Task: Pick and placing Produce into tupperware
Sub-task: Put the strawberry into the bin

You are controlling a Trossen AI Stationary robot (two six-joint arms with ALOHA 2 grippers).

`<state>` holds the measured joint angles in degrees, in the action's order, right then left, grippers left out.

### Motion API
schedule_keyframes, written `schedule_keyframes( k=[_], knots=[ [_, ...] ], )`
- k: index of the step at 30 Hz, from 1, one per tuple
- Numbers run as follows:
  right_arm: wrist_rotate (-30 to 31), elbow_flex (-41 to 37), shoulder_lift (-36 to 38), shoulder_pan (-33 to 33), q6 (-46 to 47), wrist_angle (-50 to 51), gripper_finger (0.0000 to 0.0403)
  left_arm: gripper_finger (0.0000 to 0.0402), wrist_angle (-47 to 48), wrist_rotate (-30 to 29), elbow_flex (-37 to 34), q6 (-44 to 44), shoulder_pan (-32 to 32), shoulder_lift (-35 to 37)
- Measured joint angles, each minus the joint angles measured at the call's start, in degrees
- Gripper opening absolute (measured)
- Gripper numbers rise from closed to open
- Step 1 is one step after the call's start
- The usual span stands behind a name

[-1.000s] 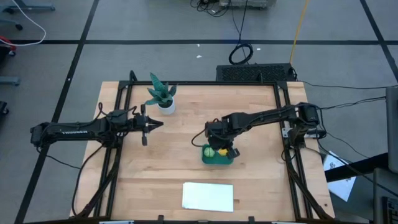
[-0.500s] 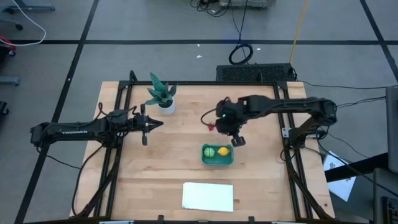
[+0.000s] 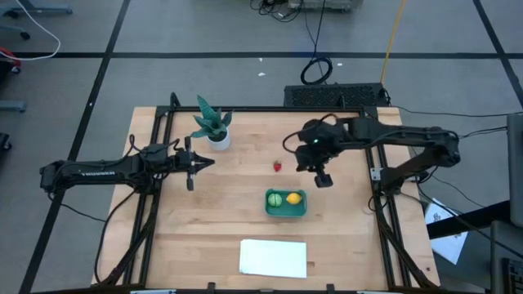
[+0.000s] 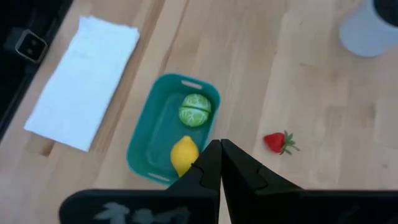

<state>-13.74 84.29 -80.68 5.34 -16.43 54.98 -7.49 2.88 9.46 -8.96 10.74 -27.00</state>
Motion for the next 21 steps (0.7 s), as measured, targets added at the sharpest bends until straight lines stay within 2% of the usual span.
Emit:
schedule_keyframes(
  k=[10, 16, 21],
  knots=[
    [0.48, -0.02, 8.49, 3.23, 3.73, -2.77, 0.0000, 0.0026, 0.00, 0.01, 0.00, 0.01, 0.01, 0.01],
    [3.69, -0.32, 14.06, 4.89, 6.45, -5.30, 0.0000, 0.0026, 0.00, -0.01, 0.01, 0.01, 0.02, 0.00],
    [3.44, -6.21, 21.28, 5.16, 9.01, -13.14, 0.0000, 0.0026, 0.02, 0.01, 0.00, 0.01, 0.02, 0.01]
  ],
)
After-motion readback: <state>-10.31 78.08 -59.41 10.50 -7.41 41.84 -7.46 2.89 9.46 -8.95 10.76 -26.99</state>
